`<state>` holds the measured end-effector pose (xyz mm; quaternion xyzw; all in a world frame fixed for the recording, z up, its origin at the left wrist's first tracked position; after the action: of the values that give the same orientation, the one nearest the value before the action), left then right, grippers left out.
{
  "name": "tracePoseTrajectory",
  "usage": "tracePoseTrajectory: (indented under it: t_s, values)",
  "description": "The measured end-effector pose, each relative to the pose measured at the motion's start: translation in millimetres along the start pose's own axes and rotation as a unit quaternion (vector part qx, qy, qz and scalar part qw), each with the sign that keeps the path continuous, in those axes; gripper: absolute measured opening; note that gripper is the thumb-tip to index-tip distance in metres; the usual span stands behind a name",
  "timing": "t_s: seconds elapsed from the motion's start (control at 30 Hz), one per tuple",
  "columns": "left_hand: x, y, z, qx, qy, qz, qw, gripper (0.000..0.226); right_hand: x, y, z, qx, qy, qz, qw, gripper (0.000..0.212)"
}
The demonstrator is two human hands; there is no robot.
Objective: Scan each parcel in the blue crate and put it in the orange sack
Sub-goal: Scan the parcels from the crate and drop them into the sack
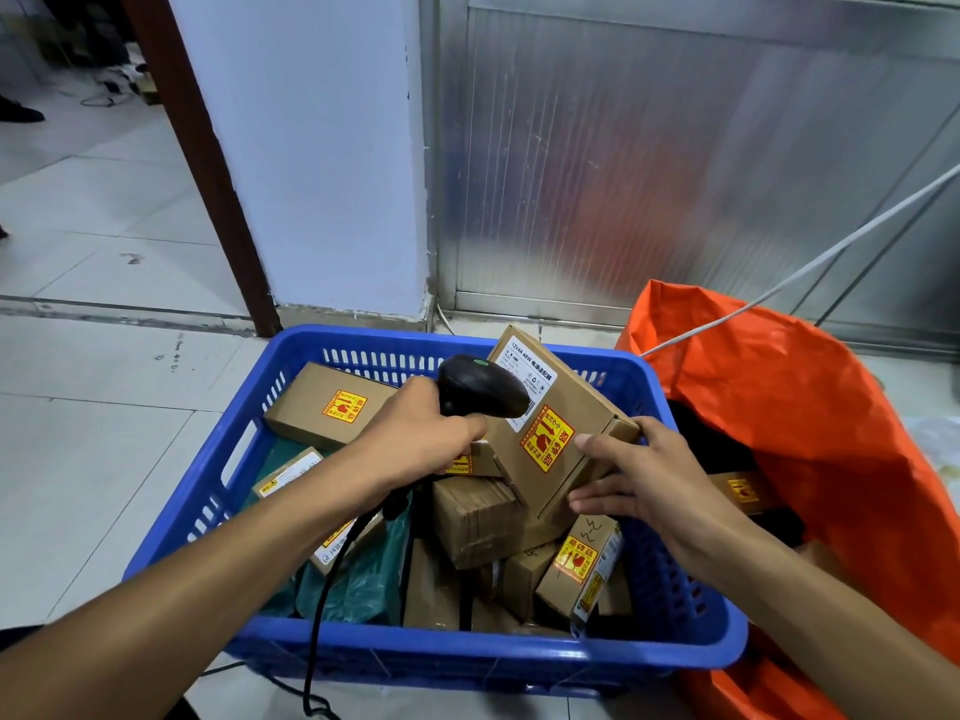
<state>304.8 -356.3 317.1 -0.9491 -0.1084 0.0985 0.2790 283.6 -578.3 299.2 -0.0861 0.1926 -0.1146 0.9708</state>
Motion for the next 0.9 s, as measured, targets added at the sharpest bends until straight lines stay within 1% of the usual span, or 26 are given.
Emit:
tracePoseTrajectory:
  t_s: [0.2,0.6,0.73,0.9]
  values:
    - [-0.3,0.3,1.6,0.013,-0.004,0.003,1.0,0.013,-1.0,-0.4,1.5,-0.002,-0.003,0.003,1.0,0.04]
    - [-4.6,2.9,-0.2,-0.002,-0.013,0.024,1.0,0.013,-0.8,-1.1,2.9,0.0,-0.005,0.004,1.0,0.042]
    - [-5.9,2.1,-2.1,0.003,-0.013,0.017,1.0,0.017,-1.6,-1.2,2.1,0.0,-0.003,0.003,1.0,0.042]
    - [-6.4,1.8,-1.6,0.002,-0.022,0.018,1.0,0.014,-1.1,-1.3,2.0,0.0,0.0,0.005,1.0,0.039]
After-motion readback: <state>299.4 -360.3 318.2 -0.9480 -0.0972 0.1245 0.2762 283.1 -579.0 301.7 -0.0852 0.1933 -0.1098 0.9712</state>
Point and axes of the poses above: each hand's wrist, its own x-axis towards the middle knuckle, its own y-axis out of the palm, z = x × y, the point moved 9 cm from there along x, towards the middle knuckle, and after that the axes turned 15 degrees about -z, right-handed, at the moved point
